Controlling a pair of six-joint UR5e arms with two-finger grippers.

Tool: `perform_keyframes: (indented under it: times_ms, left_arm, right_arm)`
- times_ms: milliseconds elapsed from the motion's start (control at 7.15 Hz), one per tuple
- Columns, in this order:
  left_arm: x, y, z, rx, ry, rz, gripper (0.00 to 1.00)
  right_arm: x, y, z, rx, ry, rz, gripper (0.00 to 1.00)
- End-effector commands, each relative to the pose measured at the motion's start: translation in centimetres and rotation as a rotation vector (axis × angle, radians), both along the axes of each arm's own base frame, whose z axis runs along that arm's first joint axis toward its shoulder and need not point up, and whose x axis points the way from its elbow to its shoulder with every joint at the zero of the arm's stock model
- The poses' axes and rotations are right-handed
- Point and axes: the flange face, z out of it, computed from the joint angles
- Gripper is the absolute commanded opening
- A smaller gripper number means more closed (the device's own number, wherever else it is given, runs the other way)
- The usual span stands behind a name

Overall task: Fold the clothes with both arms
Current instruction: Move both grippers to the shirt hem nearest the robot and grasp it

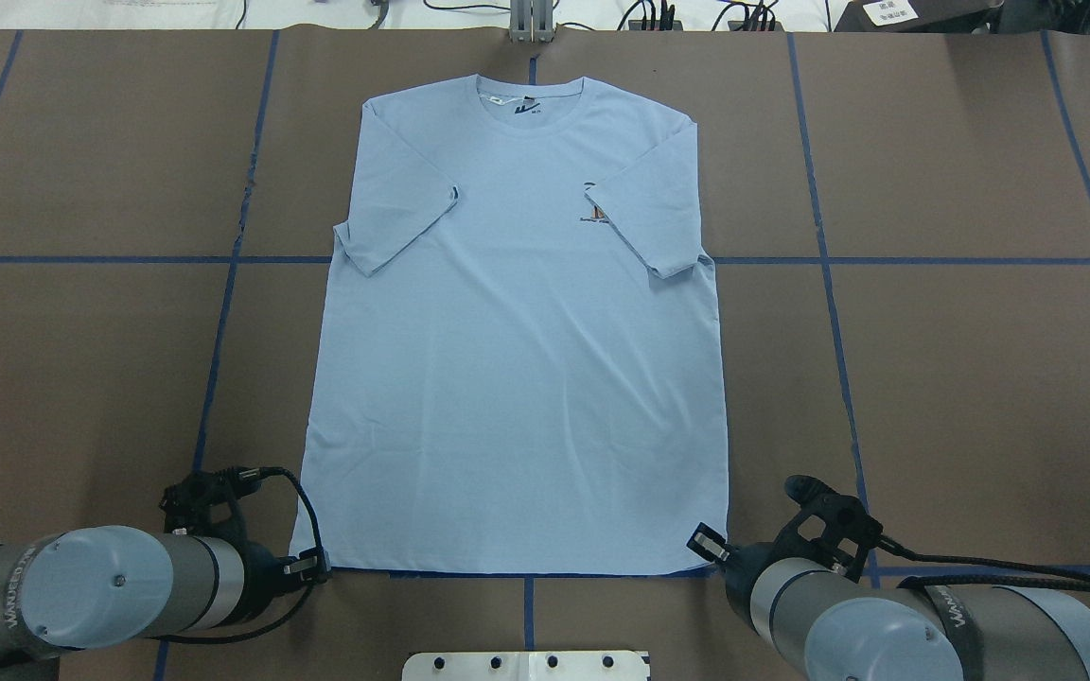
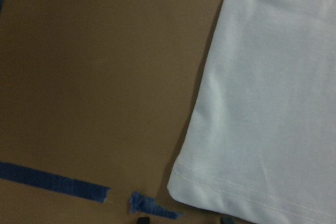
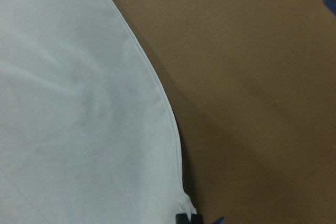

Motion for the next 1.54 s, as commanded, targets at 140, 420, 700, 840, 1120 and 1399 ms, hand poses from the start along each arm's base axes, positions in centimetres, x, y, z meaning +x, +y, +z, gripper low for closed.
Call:
perform_keyframes:
  times_ms: [140,420,700,840,1120,1399]
  left_arm:
    - [-0.2,-0.8,-0.2,0.021,-0.025,-0.038,0.56]
    - [0.0,-0.9,-0.2,0.028,-0.036,-0.046,0.56]
    - [0.0,-0.9,-0.2,0.028,-0.036,-0.045,0.38]
    - [-0.1,-1.0,-0.4,0.030,-0.031,-0.049,0.05]
    - [-0.7,-2.0,-0.7,0.041,-0.029,-0.082,0.00]
    - [-2.7,-2.1,-3.0,0.044,0.012,-0.095,0.00]
  right_arm:
    - [0.0,0.0,0.0,0.000,0.000,0.000,0.00]
    - [0.0,0.0,0.1,0.000,0.001,0.000,0.00]
    - [0.1,0.0,0.4,0.000,0.007,0.000,0.00]
    - [0.2,0.0,0.4,0.000,0.009,0.000,0.00]
    - [0.1,0.0,0.4,0.000,0.008,0.000,0.00]
    - [0.3,-0.1,0.2,0.001,0.005,0.003,0.00]
